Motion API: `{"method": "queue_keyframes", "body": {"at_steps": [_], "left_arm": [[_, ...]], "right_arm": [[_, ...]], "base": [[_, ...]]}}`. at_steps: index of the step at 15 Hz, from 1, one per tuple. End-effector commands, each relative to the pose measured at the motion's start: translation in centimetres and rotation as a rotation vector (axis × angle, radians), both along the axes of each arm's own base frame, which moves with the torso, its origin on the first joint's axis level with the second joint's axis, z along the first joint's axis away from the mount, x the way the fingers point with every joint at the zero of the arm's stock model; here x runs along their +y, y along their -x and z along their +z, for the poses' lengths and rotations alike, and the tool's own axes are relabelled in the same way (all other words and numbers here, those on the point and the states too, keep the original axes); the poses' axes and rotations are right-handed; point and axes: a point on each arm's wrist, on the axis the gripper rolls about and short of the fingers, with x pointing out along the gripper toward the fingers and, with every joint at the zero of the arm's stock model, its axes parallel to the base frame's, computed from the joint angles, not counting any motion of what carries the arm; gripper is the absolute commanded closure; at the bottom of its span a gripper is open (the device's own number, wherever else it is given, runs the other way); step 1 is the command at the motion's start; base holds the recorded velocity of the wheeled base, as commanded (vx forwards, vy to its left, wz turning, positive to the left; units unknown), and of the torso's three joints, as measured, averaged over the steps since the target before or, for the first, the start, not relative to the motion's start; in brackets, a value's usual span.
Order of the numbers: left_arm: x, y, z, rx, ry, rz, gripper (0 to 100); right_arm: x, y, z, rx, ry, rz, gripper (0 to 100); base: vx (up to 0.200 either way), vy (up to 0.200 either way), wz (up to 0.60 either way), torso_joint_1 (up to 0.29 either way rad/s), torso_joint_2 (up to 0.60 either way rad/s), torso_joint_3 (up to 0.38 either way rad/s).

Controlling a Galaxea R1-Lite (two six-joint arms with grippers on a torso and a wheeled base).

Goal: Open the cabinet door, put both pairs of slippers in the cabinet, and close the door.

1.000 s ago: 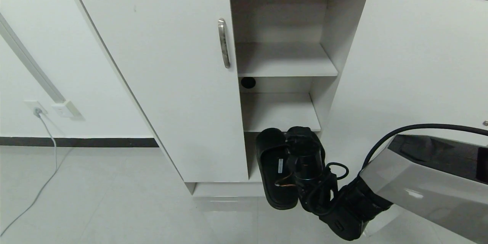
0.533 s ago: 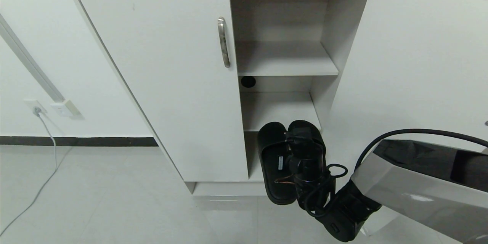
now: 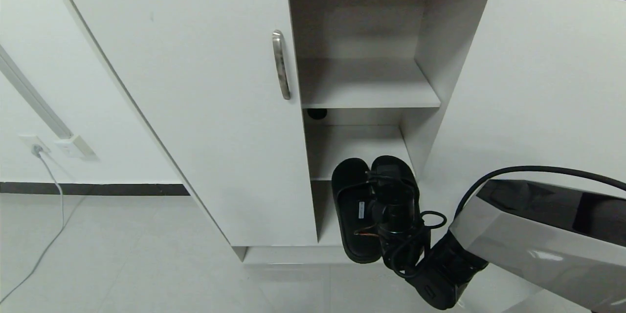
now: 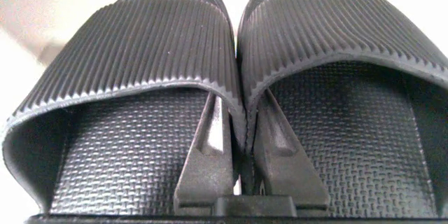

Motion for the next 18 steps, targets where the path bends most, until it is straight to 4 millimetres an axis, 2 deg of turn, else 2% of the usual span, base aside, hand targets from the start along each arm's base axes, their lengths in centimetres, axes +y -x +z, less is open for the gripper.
{"method": "queue_keyframes", "body": {"at_steps": [1,6,8,11,15,18], "left_arm": [[0.0,0.0,0.0,0.001,0.0,0.001,100],[0.0,0.0,0.0,0.001,0.0,0.002,100],[0.0,0.0,0.0,-0.001,0.0,0.002,100],[0.0,0.0,0.0,-0.001,0.0,0.004,100],[0.0,0.0,0.0,-0.001,0.002,0.004,100],[0.0,0.0,0.0,0.001,0.002,0.005,100]], "right_arm": [[0.1,0.0,-0.1,0.002,0.002,0.003,100],[-0.2,-0.4,-0.4,0.006,0.004,-0.002,100],[-0.3,-1.1,-0.6,0.003,-0.002,-0.013,100],[-0.1,-3.3,-1.6,0.005,-0.003,-0.041,100],[0.2,-7.1,-1.4,-0.007,-0.015,-0.087,100],[0.4,-9.0,-0.5,-0.014,-0.023,-0.098,100]], "base": [[0.2,0.0,0.0,0.012,0.0,0.007],[0.2,0.0,0.0,0.005,0.0,0.001],[0.0,0.0,0.0,0.0,0.0,0.0],[0.0,0.0,0.0,0.0,0.0,0.0],[0.0,0.0,0.0,0.0,0.0,0.0],[0.0,0.0,0.0,0.0,0.0,0.0]]}}
